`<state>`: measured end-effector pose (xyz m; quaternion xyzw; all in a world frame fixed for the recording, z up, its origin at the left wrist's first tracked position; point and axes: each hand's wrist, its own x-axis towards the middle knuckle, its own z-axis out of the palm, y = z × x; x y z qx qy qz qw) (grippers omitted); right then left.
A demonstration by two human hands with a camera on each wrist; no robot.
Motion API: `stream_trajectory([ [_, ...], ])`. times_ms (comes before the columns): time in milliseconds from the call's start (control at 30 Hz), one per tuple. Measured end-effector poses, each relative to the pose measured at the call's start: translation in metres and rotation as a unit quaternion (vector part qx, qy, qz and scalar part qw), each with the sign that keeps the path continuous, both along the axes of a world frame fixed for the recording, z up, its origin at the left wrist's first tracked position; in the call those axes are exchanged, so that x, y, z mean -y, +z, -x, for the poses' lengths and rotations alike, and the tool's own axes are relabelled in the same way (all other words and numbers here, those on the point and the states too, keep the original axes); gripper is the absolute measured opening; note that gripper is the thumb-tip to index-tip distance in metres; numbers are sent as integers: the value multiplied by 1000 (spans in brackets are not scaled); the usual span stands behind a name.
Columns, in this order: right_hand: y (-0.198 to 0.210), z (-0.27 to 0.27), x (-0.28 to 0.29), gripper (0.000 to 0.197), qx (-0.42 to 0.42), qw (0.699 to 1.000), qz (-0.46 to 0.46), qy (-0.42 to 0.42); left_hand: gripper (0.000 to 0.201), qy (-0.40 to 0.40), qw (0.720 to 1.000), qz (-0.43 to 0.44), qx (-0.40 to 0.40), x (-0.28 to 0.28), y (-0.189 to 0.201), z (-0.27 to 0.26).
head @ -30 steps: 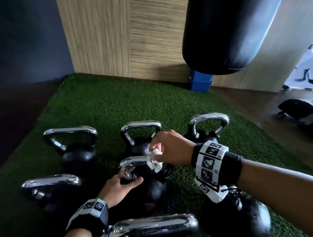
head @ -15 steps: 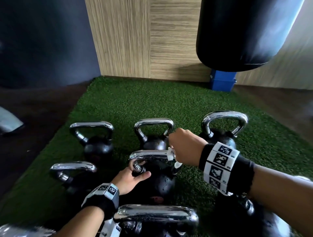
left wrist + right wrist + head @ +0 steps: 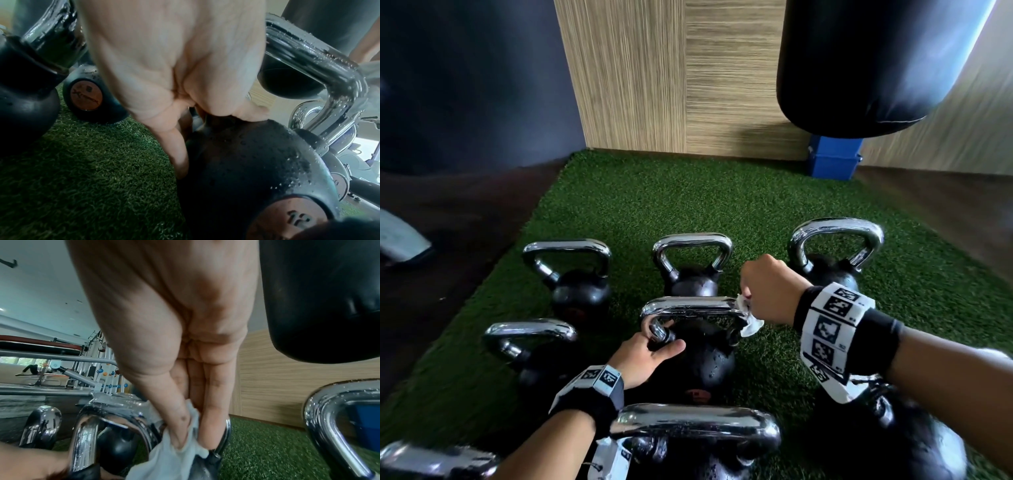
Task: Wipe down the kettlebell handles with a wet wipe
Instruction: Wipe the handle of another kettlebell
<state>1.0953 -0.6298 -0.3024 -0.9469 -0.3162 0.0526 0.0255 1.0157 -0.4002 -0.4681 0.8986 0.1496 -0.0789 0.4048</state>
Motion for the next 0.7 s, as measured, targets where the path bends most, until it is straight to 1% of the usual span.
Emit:
stream_trajectory([
  [67,-3,-5,-3,15,-4,1000,5,-16,46,2,1000,-2,2,0,0,0],
  [133,-11,-9,-3,23,-25,999,5,-46,50,-3,1000,-3,7,-1,-1,0],
  [167,-16,-9,-2,23,-48,997,1,-65,51,-6,1000,0,12,-1,-2,0],
  [233,-24,-8,0,7,-88,992,-1,-91,54,-8,1000,6,21,-3,-1,0],
  [267,-27,-8,2,3,-105,989,-8,-100,58,-10,1000,8,23,-3,-2,0],
  [333,-32,-10,5,4,-129,985,-30,-113,65,-16,1000,8,24,-5,-3,0],
  [433,-45,-15,7,6,-152,975,-76,-145,58,-20,999,2,28,-5,-6,0],
  [500,-58,-14,5,3,-169,966,-97,-172,58,-22,999,-3,29,-5,-6,0],
  [567,-70,-10,1,9,-195,952,-128,-201,59,-21,1000,2,22,-5,-5,1],
  [633,-79,-7,0,16,-212,937,-163,-226,64,-27,999,13,12,-3,-3,2],
  [700,-81,-8,0,20,-237,924,-177,-242,69,-35,999,8,-4,-3,0,0],
])
